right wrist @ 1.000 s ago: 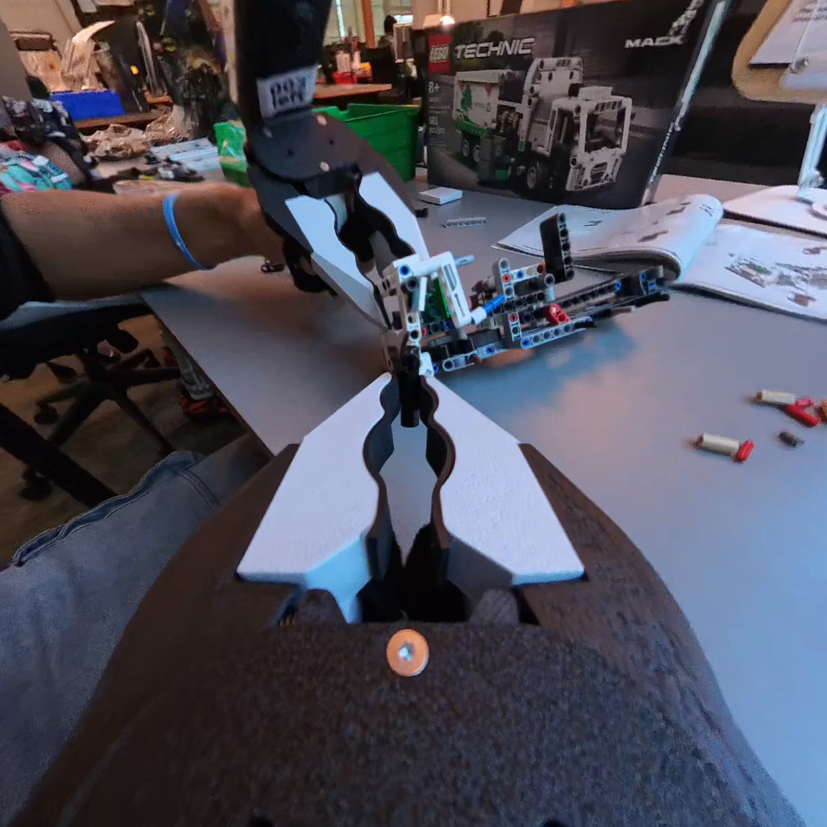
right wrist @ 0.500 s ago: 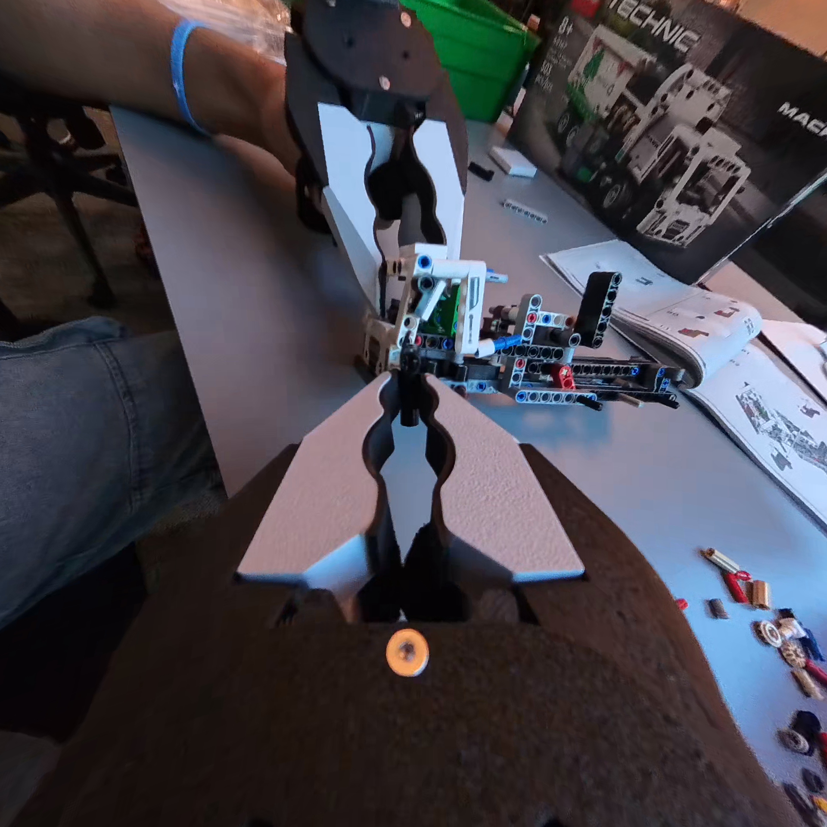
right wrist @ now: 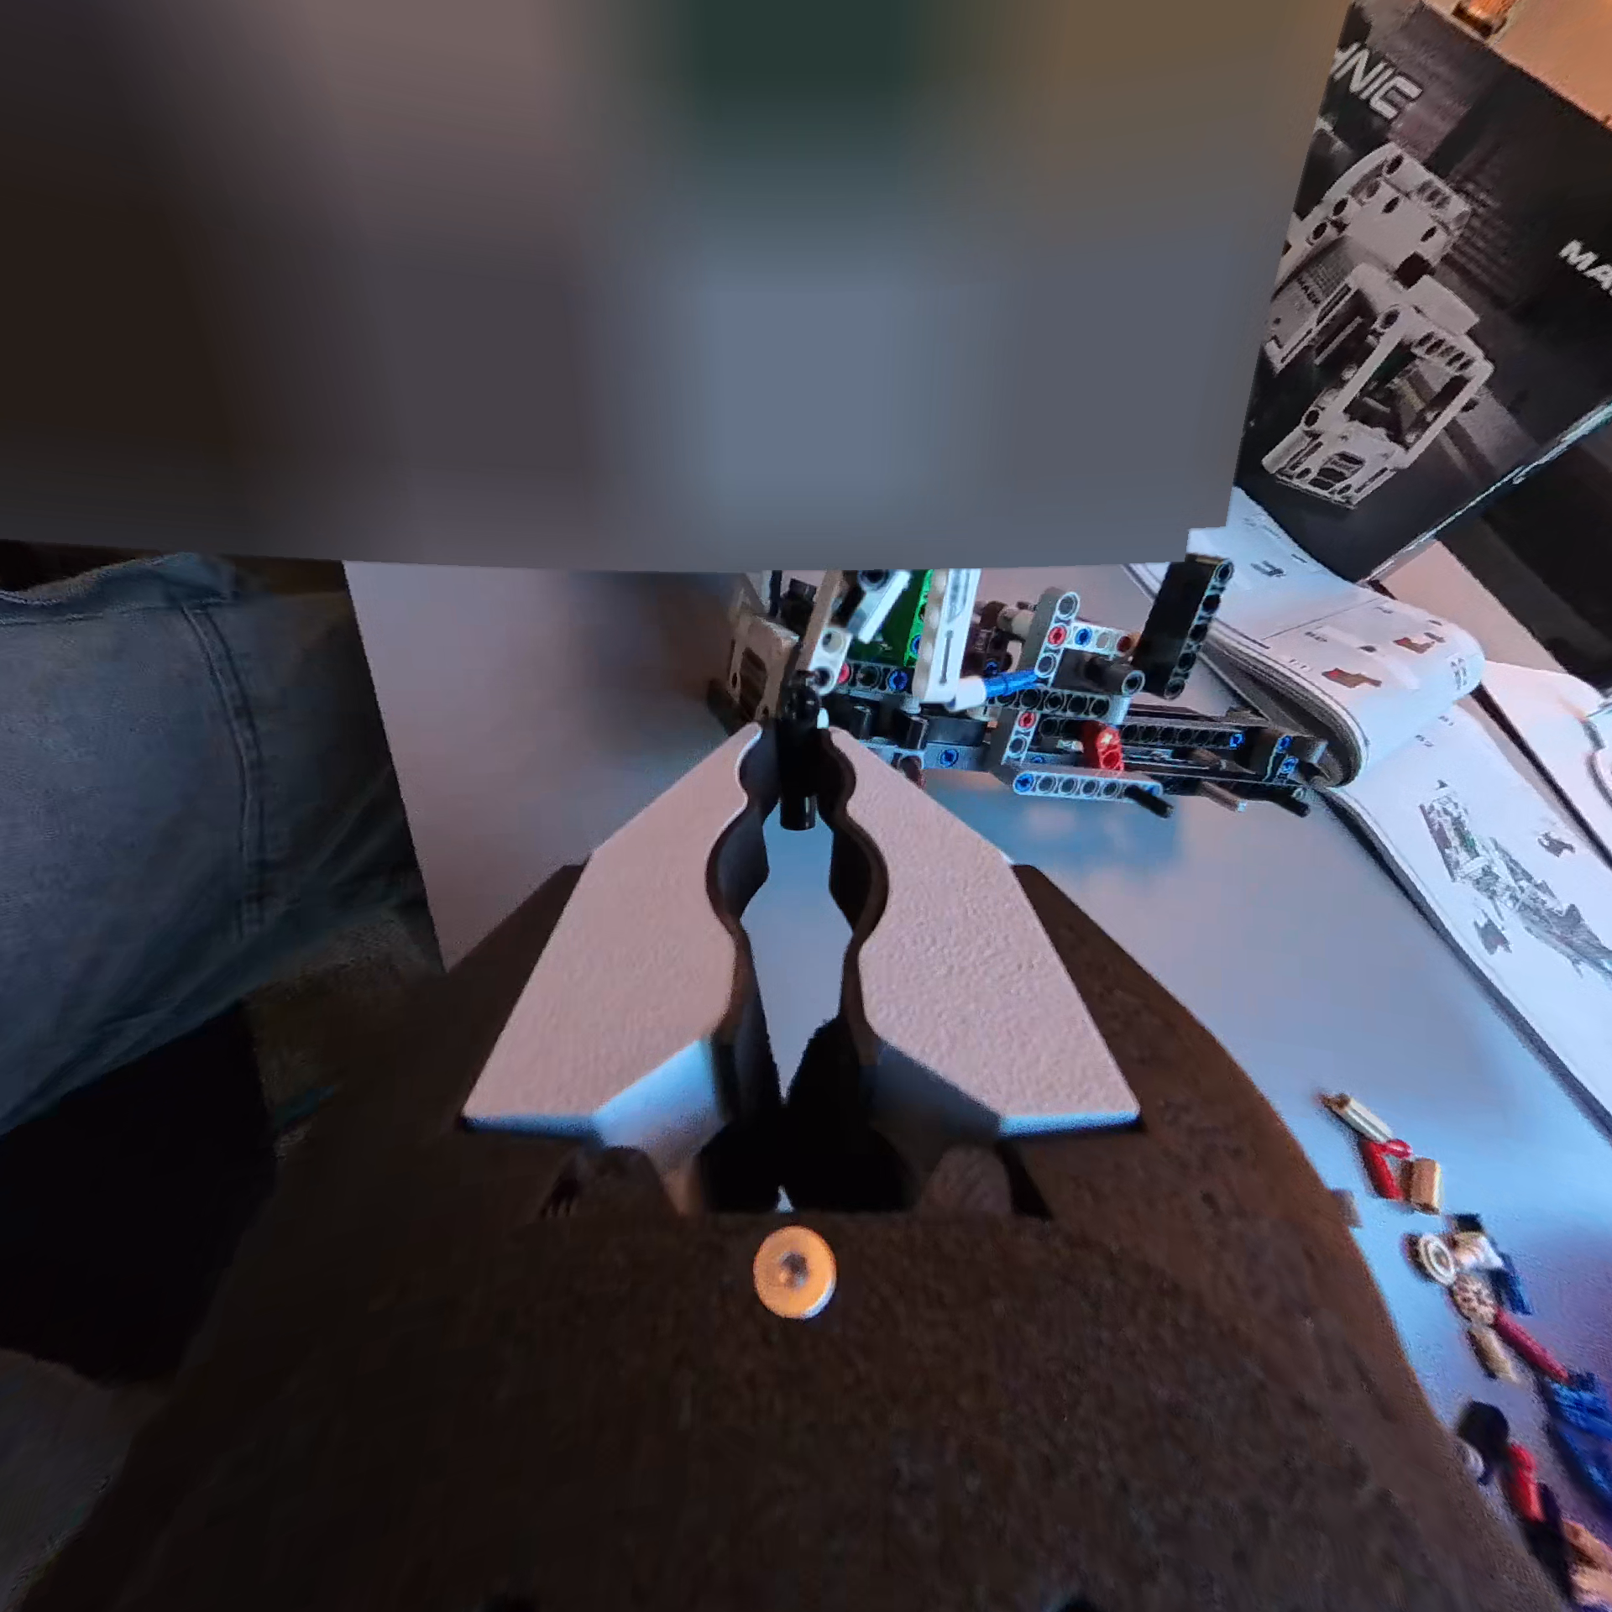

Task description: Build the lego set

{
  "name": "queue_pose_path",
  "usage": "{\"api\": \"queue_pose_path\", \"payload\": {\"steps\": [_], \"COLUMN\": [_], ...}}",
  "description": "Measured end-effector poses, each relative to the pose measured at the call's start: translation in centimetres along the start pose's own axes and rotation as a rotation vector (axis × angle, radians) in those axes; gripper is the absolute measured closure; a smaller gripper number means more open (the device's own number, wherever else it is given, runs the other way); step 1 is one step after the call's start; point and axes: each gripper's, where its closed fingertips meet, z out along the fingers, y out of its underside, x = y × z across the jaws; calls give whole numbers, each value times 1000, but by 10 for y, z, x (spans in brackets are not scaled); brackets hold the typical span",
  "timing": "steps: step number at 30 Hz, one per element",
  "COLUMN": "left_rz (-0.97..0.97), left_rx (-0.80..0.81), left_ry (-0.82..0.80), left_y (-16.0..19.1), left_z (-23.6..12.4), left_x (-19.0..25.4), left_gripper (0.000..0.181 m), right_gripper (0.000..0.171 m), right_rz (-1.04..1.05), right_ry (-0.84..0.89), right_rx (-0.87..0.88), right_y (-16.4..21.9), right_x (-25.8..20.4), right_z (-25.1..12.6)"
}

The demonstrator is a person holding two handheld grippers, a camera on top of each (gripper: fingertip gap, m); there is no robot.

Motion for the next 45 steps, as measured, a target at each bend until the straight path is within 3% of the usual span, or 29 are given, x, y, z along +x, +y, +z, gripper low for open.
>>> {"api": "queue_pose_path", "payload": {"steps": [10,18,21,31,37,45], "left_rz": [1,3,8,-24,-9,27], "left_rx": [-1,3,9,3,-16,-102], "left_ry": [-6,-25,-33,-10,-1,55], "left_y": [0,-2,-3,2,7,26], "left_z": [0,2,1,-5,-9,-15], "left_x": [0,-1,-2,-6,-8,-5], "left_gripper": [144,144,144,144,145,145], "right_gripper": [165,165,165,165,165,165], "right_rz": [259,66,44,181,273,114], "right_ry": [-266,-92,-100,-106,-234,-494], "right_rx": [60,31,-26,46,23,-190], "right_y": [3,7,14,1,-6,-25], "right_x": [-1,-3,-8,1,7,-1], "right_z": [1,3,8,8,11,17]}}
